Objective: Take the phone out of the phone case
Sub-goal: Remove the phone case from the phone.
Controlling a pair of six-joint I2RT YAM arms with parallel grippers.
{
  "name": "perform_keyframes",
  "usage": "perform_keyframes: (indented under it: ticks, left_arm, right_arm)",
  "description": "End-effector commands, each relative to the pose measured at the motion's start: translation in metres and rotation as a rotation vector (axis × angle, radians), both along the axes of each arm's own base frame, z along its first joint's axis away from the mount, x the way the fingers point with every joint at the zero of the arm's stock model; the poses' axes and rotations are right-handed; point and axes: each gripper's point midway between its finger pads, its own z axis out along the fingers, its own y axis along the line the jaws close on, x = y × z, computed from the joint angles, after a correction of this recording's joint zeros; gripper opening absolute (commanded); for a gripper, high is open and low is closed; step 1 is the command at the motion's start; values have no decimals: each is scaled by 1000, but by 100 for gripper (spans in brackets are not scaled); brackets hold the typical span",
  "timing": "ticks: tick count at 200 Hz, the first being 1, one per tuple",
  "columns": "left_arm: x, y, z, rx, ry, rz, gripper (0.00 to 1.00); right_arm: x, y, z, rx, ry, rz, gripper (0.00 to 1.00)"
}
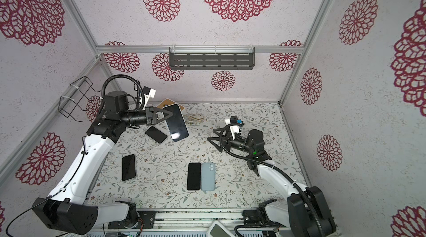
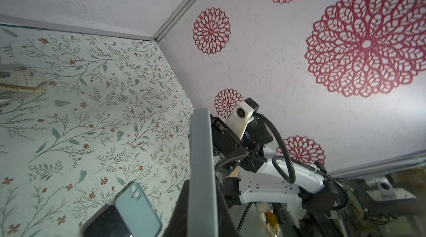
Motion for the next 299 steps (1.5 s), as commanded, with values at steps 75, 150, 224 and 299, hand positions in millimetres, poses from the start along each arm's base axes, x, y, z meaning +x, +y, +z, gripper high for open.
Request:
perform_keyframes:
  ticks: [75,150,224,299]
  left_arm:
    - [-42,-26,15,65,-189,-210,0]
    - [-38,-29,16,38,-187,-211,0]
    - [-33,-30,13,27,-180,-201,0]
    - [-32,-30,10,24,-177,-202,0]
  right_arm:
    - [-50,54,30,47,-52,304,65]
    - [-59,61,36,83,-56,344,53]
    - [-62,68,39,113,-47,385,43]
    - [-62,70,40,121,-55,388,31]
